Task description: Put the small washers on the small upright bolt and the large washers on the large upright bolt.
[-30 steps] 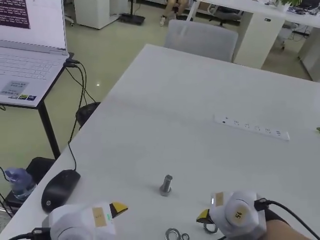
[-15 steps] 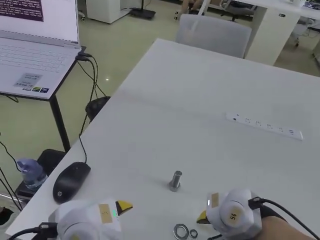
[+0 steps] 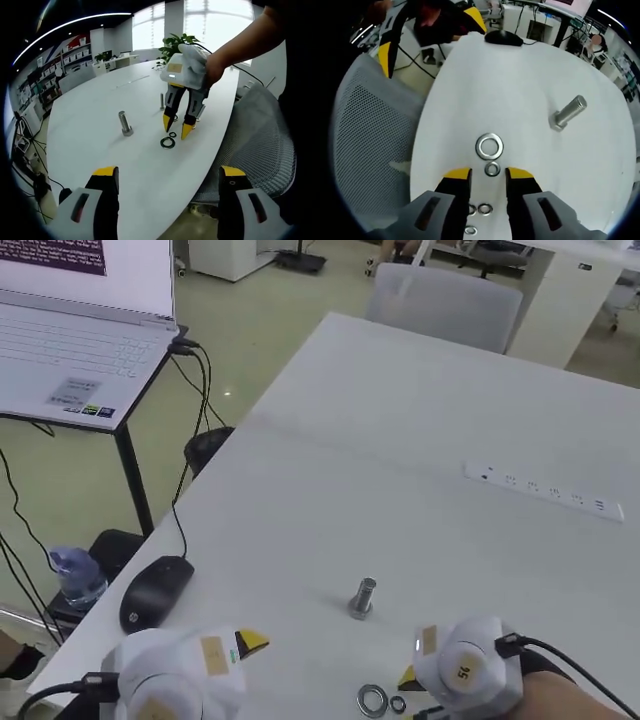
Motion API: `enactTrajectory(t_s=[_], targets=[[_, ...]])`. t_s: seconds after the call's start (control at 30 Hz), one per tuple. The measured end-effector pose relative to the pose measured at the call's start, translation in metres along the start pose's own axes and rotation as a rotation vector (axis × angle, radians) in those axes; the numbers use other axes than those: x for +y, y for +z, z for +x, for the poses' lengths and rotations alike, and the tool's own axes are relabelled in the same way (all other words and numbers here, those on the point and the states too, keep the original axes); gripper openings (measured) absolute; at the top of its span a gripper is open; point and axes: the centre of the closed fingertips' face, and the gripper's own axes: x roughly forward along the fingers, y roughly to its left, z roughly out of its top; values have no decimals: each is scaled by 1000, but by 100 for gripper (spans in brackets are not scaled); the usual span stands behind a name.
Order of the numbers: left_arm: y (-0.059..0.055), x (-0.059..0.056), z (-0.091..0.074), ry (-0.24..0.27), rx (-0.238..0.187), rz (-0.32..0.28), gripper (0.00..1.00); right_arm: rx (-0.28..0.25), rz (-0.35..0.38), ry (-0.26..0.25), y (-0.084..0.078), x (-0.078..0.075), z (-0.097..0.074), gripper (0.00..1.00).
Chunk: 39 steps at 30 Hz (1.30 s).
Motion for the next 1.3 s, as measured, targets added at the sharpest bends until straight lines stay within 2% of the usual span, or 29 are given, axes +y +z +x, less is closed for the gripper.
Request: enactTrajectory(t_s=[0.2, 0.3, 0.5, 0.8, 0.97, 1.3], targets=[[0, 3, 2, 9, 1, 1, 82, 11, -27, 3, 0, 1, 0, 24], [1, 3, 2, 9, -3, 1, 81, 18, -15, -1, 0, 0, 0, 22], [0, 0, 2, 2, 2, 0, 80, 36, -38, -2, 0, -2, 1, 16], [-3, -1, -1, 5, 8, -4, 77, 68, -64, -2, 0, -2, 2, 15], [-3, -2, -2, 3, 11, -4, 75, 76, -35, 3, 0, -3, 2, 13], [3, 0, -3, 8, 10, 0, 74, 44, 48, -4, -1, -5, -3, 13]])
